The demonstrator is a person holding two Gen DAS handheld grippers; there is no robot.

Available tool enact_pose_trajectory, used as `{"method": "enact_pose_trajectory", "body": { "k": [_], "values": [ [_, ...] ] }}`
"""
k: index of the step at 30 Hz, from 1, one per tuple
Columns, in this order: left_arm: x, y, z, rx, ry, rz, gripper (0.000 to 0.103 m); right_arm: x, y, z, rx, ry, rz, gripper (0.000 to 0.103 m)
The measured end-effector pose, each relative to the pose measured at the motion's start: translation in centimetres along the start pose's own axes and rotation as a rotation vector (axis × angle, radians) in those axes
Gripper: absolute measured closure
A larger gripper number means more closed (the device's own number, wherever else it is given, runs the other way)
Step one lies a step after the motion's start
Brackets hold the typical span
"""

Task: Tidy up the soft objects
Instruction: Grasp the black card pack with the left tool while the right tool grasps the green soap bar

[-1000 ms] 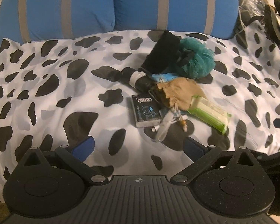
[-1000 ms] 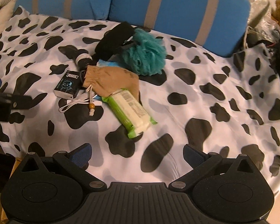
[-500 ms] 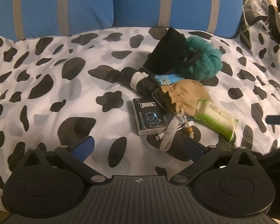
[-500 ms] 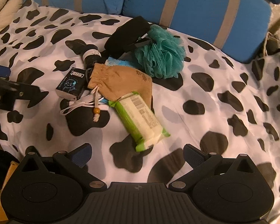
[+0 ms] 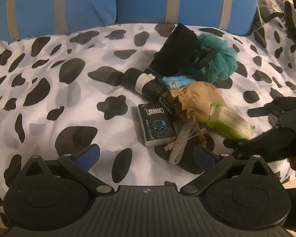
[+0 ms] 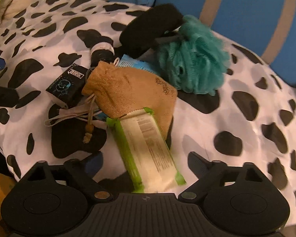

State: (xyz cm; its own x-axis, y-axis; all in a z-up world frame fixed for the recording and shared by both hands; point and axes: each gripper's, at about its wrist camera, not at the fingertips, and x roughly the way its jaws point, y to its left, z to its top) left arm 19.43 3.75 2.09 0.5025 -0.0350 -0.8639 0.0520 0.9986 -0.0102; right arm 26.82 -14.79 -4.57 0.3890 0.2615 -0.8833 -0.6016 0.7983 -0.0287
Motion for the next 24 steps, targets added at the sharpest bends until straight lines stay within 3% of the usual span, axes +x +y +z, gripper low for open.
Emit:
{"method": "enact_pose_trajectory", "body": {
  "k": [5, 8, 24],
  "values": [
    [0.0, 0.0, 0.1, 0.001, 0.006, -0.011, 0.000, 1.5, -0.2, 0.4, -0.007, 0.031, 0.026, 0.038],
    [0.2, -0.1, 0.1, 0.000, 0.012, -0.014, 0.000, 1.7, -0.4, 0.5, 0.009, 0.030, 0.034, 0.044],
    [0.6, -0.7, 0.2, -0.003, 0.001, 0.004, 0.000, -2.1, -0.3, -0.5, 0.017, -0.028, -0.013, 0.048]
  ]
}}
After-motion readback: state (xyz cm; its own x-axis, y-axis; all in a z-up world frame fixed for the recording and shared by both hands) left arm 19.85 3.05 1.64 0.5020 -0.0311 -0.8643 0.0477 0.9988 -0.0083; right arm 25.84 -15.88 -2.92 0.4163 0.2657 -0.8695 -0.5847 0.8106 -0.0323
